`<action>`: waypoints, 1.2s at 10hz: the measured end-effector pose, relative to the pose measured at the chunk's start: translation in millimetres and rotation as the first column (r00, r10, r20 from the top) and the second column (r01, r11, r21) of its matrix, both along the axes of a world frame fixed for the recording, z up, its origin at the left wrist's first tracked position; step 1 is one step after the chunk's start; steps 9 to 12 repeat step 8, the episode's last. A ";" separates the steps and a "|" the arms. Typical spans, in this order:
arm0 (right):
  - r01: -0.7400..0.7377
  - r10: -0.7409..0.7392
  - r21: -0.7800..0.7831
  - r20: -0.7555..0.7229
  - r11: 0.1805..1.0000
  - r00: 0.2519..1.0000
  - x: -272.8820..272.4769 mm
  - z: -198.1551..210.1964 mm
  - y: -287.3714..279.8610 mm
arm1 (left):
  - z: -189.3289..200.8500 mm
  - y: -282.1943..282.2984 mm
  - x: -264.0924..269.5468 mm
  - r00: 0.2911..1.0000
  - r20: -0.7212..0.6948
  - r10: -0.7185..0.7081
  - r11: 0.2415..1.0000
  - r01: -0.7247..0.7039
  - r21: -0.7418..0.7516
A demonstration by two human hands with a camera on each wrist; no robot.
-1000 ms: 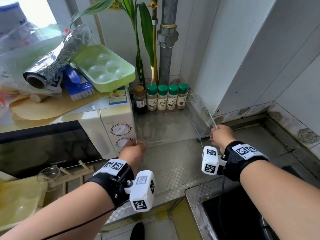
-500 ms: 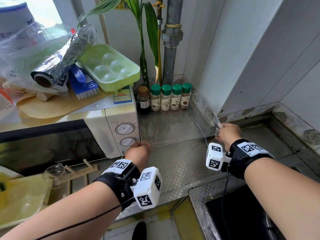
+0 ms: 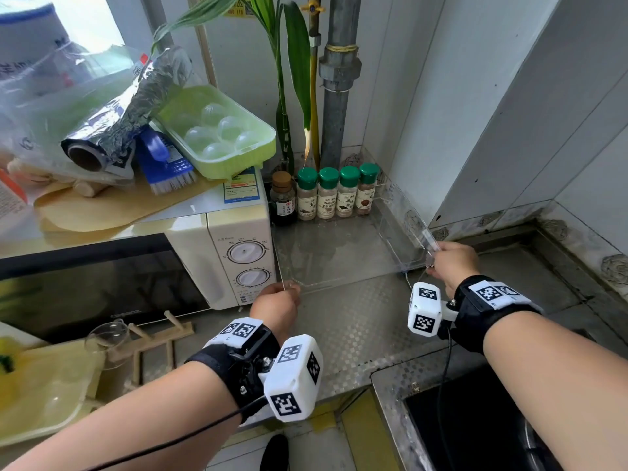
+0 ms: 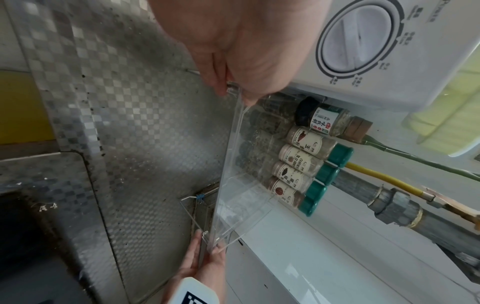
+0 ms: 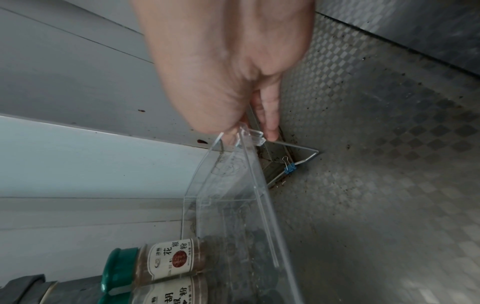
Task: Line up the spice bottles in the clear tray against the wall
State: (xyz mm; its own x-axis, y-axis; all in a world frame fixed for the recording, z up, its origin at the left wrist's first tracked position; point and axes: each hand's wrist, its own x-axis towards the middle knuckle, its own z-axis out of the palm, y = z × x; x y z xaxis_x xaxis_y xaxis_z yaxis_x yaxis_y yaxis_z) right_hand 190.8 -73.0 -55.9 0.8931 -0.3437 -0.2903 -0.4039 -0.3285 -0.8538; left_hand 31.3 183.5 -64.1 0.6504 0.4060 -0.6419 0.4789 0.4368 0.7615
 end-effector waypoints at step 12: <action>-0.090 0.091 0.019 -0.035 0.996 0.995 -26.0 17.7 2.7 | 36.7 3.0 -21.6 0.999 -0.010 -0.048 0.989 0.049 0.143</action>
